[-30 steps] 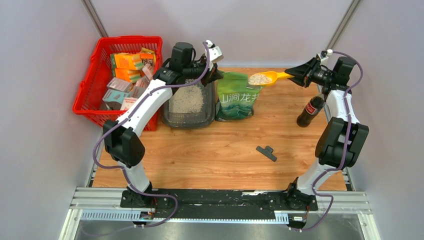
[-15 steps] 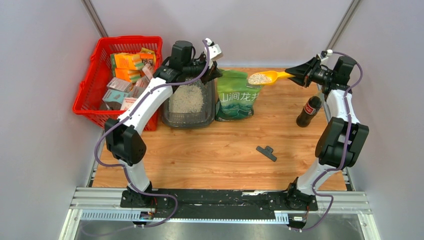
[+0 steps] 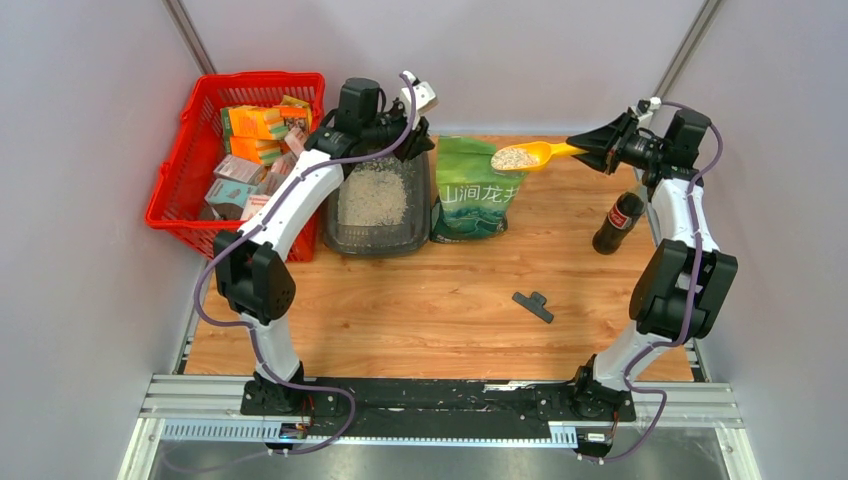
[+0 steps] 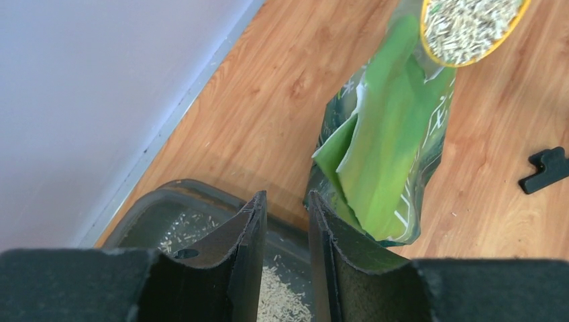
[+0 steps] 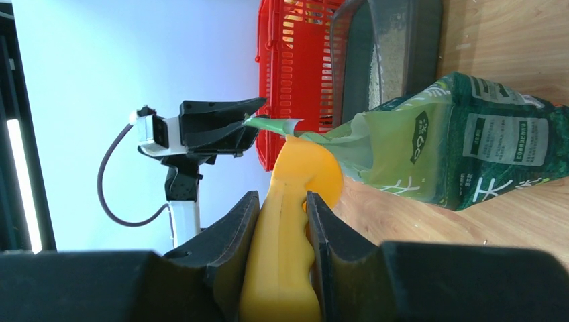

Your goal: Fill the litter box with clean litter

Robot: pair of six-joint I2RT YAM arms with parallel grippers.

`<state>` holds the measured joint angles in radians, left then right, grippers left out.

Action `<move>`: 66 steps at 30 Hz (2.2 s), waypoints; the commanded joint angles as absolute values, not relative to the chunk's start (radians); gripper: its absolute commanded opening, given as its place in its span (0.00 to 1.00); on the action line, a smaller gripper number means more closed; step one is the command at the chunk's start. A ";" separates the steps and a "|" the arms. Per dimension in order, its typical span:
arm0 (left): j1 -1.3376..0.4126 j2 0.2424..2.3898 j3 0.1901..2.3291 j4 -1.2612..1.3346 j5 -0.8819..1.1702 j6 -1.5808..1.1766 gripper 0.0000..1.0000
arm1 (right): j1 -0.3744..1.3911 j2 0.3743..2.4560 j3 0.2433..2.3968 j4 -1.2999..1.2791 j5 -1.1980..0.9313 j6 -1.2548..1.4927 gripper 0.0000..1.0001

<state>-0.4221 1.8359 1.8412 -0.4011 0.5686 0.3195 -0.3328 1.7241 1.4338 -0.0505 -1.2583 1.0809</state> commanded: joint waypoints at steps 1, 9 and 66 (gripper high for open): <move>-0.411 1.838 1.878 -0.422 0.546 0.334 0.37 | -0.330 1.663 1.460 -0.028 -1.301 1.121 0.00; -0.403 1.796 1.836 -0.466 0.512 0.411 0.38 | -0.321 1.646 1.448 -0.014 -1.304 1.157 0.00; -0.285 1.184 1.347 -0.873 0.437 0.601 0.40 | 0.275 2.456 2.187 -0.058 -1.046 1.045 0.00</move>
<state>-0.2916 1.2179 1.3510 -0.8188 0.4061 0.5938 0.2768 2.3833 2.0621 -0.0273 -1.1069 1.1408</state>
